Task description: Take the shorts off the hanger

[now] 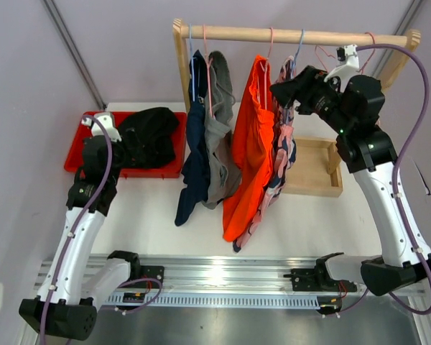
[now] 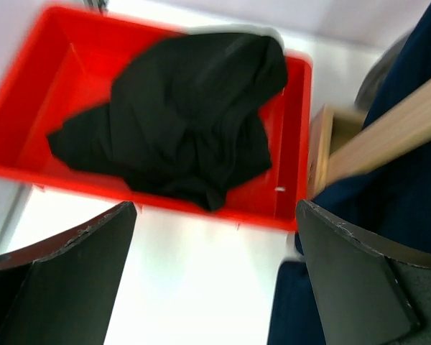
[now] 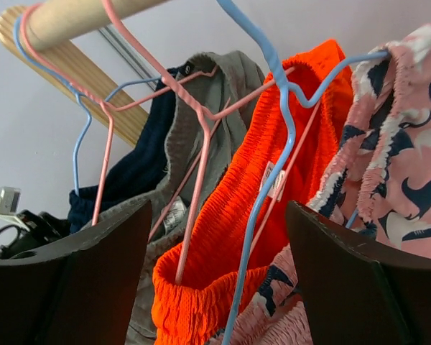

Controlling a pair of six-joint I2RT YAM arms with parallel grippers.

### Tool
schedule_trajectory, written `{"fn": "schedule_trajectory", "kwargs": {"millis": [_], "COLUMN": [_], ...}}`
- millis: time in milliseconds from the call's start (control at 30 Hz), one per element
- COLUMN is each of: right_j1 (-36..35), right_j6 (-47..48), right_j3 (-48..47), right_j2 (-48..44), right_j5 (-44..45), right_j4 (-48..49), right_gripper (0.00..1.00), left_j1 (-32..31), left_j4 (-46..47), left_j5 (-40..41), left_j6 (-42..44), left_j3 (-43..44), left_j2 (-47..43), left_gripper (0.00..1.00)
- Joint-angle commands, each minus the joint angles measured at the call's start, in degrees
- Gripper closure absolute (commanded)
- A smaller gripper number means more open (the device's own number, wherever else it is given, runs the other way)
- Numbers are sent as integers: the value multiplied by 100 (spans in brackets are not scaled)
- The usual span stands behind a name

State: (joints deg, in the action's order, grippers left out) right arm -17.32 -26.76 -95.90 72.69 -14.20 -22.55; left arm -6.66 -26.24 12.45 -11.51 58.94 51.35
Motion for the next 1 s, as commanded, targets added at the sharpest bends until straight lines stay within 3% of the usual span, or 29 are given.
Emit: {"fn": "schedule_trajectory", "kwargs": {"millis": [0, 100, 233, 300, 433, 567, 700, 867, 967], "right_j1": [-183, -228, -298, -316, -316, -316, -333, -360, -421], "right_j6": [119, 84, 66, 66, 92, 145, 49, -127, -285], "right_j3": [-184, -61, 71, 106, 98, -192, -508, -772, -834], "right_j2": [9, 70, 35, 9, -132, -342, -571, -747, -869], "right_j5": [549, 681, 857, 927, 1076, 1331, 1541, 1893, 2420], "right_j4": [285, 330, 356, 321, 356, 339, 339, -90, -556], "right_gripper": [23, 44, 91, 100, 100, 100, 100, 100, 100], "left_j1": [-20, -20, -20, -20, -431, -2738, -4060, -6062, -6636], "left_j4": [215, 303, 391, 409, 383, 173, 31, 740, 1172], "left_j5": [-208, -225, -304, -365, -770, 441, 30, 73, 47], "left_j6": [52, 70, 70, 70, 323, 1044, 940, 1133, 1133], "left_j3": [-451, -602, -752, -735, -367, 538, 1942, 2368, 2499], "left_j2": [-292, -415, -460, -468, -503, -381, 84, 708, 1358], "left_gripper": [1, 1, 1, 1, 1, 1, 1, 1, 1]}}
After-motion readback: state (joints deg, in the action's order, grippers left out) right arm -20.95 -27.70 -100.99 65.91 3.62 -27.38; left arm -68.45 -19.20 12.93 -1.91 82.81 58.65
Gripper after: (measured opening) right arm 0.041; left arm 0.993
